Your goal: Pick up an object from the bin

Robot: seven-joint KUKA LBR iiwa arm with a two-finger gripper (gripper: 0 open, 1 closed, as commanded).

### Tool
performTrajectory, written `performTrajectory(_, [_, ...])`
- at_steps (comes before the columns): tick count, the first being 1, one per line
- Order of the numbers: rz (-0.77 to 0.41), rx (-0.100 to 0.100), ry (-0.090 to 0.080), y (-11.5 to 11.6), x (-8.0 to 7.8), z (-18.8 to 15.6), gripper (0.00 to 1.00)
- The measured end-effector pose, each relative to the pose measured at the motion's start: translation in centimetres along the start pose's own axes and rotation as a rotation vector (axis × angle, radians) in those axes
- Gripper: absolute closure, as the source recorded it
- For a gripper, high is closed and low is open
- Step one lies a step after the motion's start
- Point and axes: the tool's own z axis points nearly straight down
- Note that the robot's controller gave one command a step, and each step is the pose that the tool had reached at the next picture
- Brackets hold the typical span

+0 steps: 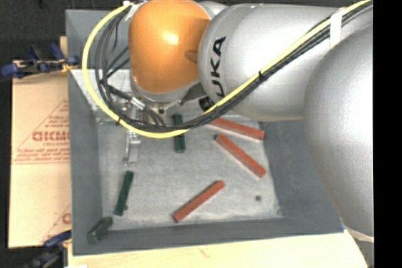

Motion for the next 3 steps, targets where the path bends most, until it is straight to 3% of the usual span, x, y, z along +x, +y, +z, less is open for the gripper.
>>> performTrajectory(1, [-0.121,0.001,-0.003,-0.2,1.3,4.1,0.0])
performTrajectory(2, [-0.538,0.001,0.001,-1.6,4.2,6.7,0.0])
performTrajectory(3, [-0.634,0.002,0.0,-0.7,4.0,8.0,0.0])
